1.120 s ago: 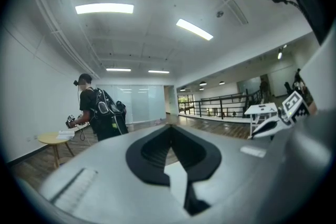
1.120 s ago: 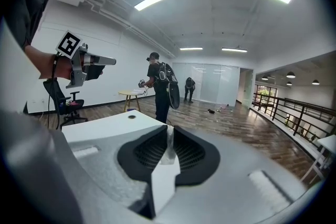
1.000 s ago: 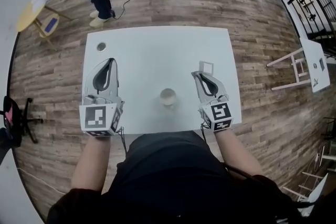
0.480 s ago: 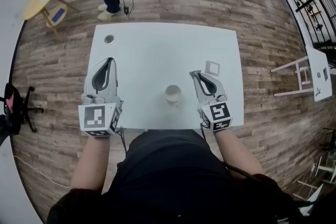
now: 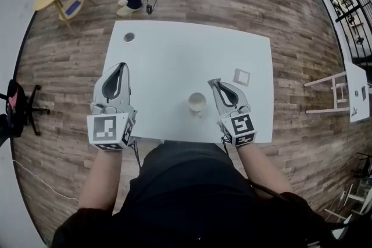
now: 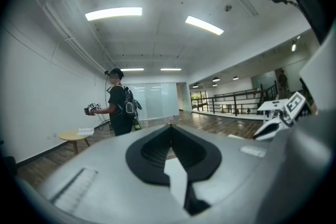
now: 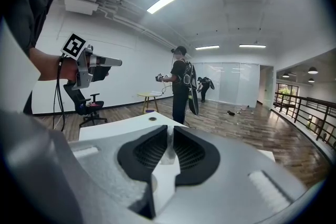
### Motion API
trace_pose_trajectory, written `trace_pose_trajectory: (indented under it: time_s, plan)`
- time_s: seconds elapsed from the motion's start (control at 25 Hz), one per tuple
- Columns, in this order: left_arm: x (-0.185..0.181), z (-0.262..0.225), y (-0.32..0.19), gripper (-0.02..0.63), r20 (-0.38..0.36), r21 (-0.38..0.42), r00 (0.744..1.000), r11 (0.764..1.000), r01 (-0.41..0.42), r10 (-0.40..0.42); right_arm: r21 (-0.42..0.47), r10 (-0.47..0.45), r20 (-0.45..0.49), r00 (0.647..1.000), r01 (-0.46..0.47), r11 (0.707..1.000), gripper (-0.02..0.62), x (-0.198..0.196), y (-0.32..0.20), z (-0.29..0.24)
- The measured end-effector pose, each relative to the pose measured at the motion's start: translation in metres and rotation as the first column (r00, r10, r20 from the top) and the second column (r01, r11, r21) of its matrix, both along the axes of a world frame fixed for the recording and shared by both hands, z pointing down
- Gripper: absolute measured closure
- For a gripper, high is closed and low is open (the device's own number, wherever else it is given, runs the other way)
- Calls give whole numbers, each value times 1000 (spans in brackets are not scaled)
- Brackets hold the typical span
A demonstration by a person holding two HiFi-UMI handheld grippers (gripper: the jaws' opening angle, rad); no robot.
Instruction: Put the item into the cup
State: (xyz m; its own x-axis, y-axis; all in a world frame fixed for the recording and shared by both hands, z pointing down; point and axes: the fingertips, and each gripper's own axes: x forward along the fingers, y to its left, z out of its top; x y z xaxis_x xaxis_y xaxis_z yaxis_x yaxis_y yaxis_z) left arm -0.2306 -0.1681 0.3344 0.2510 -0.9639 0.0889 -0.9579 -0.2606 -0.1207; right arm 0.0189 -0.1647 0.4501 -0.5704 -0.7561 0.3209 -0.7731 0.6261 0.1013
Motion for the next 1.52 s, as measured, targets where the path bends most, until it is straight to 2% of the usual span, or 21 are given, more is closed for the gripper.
trace_pose_trajectory:
  time_s: [0.44,1.52]
  plan:
    - [-2,3,3,598,3,-11,1000,1000,15,-15,-14,-75,6,997,75,997,555,-23,12,5]
    - [7,21,-3,598,11,-68,1000,997,-21,22,-96,-74,25,997,76,992,555,-31,27,35]
